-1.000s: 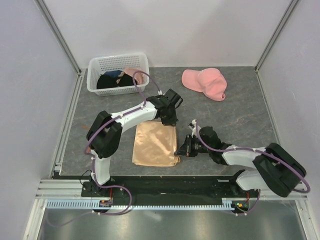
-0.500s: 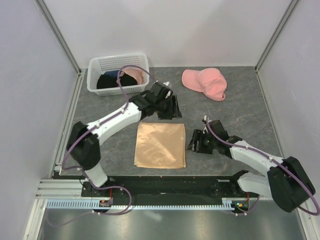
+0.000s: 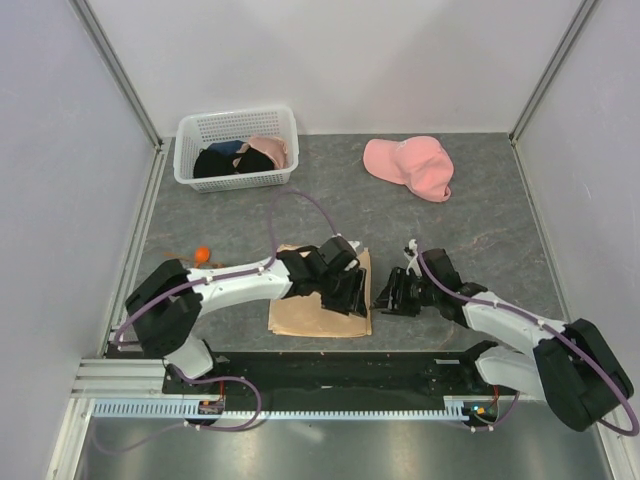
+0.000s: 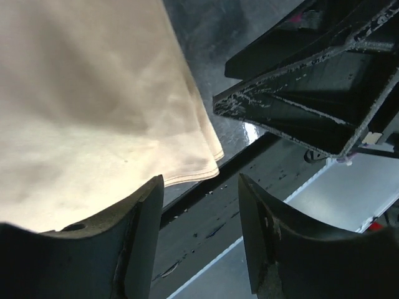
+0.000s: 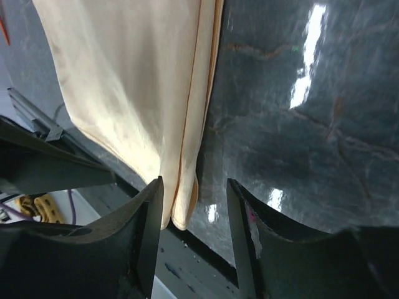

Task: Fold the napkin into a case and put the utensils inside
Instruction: Smooth out the lower triangle-folded napkin at the center of the board.

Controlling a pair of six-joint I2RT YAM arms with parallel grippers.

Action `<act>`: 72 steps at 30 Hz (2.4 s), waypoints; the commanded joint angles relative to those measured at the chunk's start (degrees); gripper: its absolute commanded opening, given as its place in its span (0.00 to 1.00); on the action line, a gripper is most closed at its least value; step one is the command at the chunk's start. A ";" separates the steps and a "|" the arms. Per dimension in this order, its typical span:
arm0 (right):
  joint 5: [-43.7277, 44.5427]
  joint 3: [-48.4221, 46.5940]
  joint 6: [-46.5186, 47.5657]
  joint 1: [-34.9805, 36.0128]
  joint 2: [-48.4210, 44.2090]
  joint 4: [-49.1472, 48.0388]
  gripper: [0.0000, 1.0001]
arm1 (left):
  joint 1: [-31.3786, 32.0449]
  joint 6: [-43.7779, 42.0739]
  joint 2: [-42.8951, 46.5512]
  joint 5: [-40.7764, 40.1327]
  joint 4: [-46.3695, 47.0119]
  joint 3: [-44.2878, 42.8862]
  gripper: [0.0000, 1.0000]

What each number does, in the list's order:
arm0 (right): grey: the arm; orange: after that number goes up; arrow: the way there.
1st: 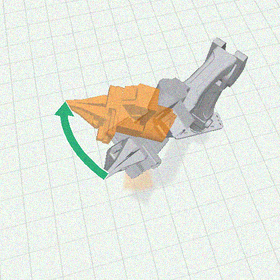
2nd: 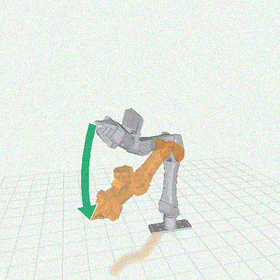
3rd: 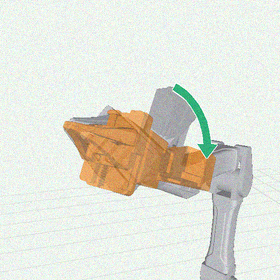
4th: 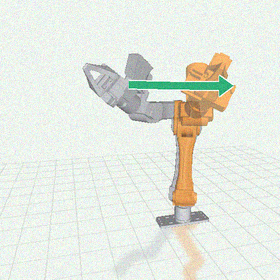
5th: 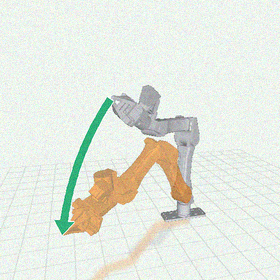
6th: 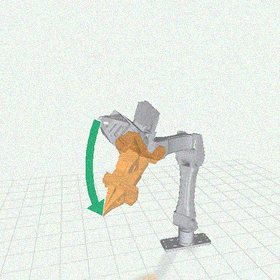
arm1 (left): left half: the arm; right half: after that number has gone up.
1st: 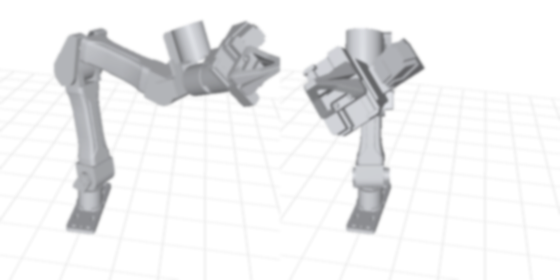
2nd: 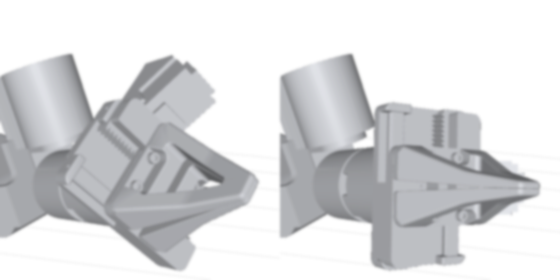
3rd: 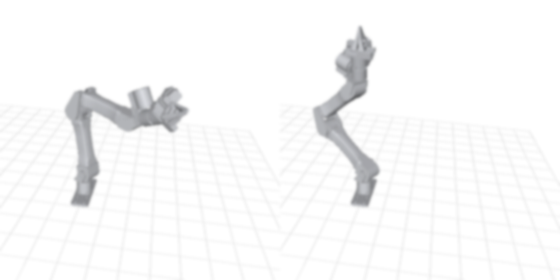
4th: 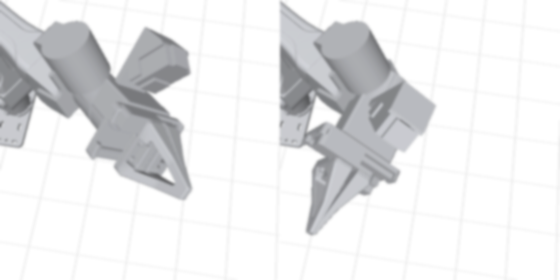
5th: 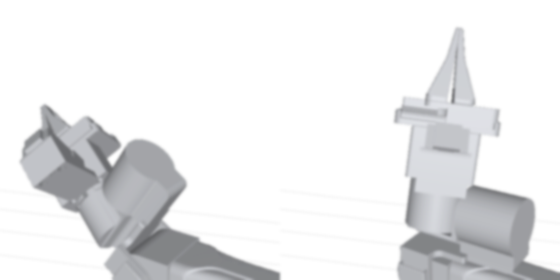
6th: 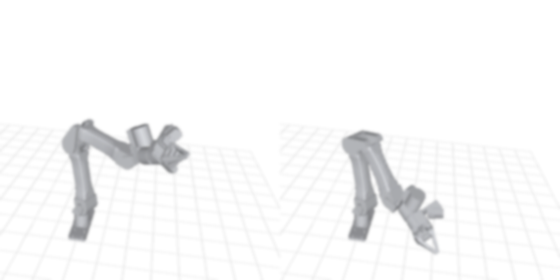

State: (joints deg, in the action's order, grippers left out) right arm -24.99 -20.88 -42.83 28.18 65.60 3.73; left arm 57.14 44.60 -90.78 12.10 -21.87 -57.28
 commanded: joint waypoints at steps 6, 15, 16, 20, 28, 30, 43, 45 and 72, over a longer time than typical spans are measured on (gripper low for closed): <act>-5.94 10.24 -9.72 1.43 -6.71 -12.15 0.38 | 3.24 4.79 -4.75 -1.90 3.32 -1.43 0.42; -6.56 15.69 -14.91 4.68 -1.64 -24.27 0.29 | 3.32 6.20 -9.15 -1.11 3.41 -2.84 0.30; -6.47 16.05 -15.52 5.82 -0.92 -25.51 0.26 | 3.24 6.29 -9.50 -1.02 3.32 -3.02 0.29; -4.98 17.28 -17.37 8.46 1.63 -28.25 0.11 | 3.32 7.25 -10.29 0.47 4.20 -2.93 0.24; 3.27 8.15 -6.31 3.56 -5.13 -5.07 0.17 | 3.59 8.57 -8.28 1.00 4.64 -0.91 0.21; 3.55 4.73 -2.37 0.14 -5.66 -0.05 0.21 | 3.50 9.10 -6.96 1.08 4.55 -0.56 0.23; 5.04 -18.66 6.44 -3.14 15.68 0.41 0.22 | 4.47 10.86 -7.57 1.26 6.31 1.11 0.21; 4.43 -21.38 6.70 -3.22 19.55 -0.12 0.15 | 4.55 11.21 -7.92 1.35 7.19 1.90 0.20; 21.57 -39.23 22.71 -3.49 27.74 18.59 0.34 | 0.70 8.40 11.22 -3.92 4.74 6.98 0.41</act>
State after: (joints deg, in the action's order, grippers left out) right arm -6.46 -56.97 -22.15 23.51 97.76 15.99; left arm 61.63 54.61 -90.54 12.14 -13.69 -54.85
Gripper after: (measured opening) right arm 0.293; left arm 0.405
